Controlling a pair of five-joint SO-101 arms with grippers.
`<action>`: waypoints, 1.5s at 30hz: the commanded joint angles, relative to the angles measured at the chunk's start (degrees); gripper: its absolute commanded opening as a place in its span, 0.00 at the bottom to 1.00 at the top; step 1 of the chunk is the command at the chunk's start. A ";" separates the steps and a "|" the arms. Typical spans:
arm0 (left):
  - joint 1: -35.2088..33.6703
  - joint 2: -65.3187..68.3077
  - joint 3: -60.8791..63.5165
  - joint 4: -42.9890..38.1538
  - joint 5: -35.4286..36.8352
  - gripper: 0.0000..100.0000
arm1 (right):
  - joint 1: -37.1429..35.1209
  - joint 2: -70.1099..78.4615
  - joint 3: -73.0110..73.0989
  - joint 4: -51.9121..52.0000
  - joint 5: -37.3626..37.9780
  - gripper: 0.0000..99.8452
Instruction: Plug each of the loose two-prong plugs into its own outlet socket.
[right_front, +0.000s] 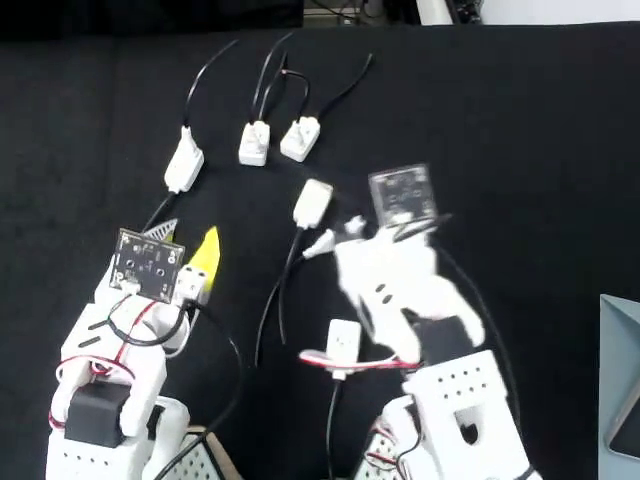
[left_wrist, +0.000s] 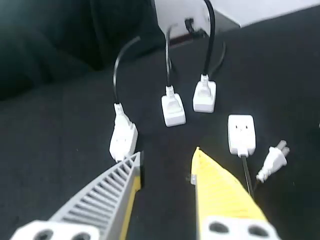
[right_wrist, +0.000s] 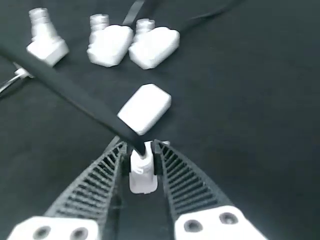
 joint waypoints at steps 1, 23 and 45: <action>-0.48 4.13 -4.88 0.70 0.70 0.18 | 6.07 0.57 -2.86 0.18 0.53 0.01; 9.80 74.73 -40.48 0.62 1.14 0.27 | 13.89 0.57 4.35 -6.33 0.53 0.01; 15.08 96.88 -40.66 -14.86 1.05 0.10 | 13.71 0.57 4.97 -6.07 0.53 0.01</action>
